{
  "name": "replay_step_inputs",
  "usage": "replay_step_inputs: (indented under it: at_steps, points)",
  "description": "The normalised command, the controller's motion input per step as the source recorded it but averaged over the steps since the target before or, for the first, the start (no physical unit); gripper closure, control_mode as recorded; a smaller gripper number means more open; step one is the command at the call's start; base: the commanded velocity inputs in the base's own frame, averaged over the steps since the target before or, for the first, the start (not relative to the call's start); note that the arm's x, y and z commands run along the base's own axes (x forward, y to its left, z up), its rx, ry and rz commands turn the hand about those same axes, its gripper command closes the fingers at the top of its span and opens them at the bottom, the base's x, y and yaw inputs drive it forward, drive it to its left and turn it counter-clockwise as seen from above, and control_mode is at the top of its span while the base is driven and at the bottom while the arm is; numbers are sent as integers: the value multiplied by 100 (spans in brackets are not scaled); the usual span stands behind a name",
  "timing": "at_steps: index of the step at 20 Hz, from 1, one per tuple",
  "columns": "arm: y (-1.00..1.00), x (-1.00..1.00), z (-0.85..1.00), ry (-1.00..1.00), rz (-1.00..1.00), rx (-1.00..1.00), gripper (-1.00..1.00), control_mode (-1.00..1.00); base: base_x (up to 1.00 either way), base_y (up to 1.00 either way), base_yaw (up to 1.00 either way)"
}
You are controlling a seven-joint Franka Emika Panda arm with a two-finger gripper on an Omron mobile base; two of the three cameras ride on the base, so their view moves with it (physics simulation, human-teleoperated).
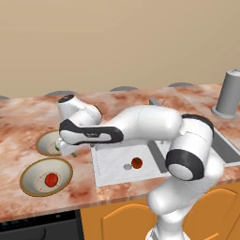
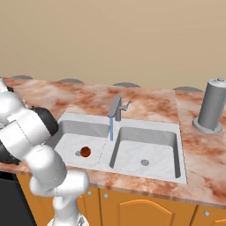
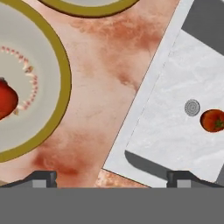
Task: Pick the tomatos from the sink and place them in one bowl. Place the kiwi in the other bowl. Then turn off the sink faucet.
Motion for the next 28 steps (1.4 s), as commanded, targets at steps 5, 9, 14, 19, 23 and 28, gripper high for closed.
replay_step_inputs:
  at_steps: [5,9,14,19,23,28]
  points:
    - [-84,0,0,0,-4,3,-100,-100,0,0,0]
    - [-81,0,0,0,-6,3,-100,-100,0,0,0]
    - [-71,0,-7,0,-8,2,-100,-100,0,0,0]
    - [-50,16,-21,4,-13,2,-100,-100,0,0,0]
    - [-47,21,-23,3,-13,4,-100,-100,0,0,0]
    - [-56,16,-30,4,-14,6,-100,-100,0,0,0]
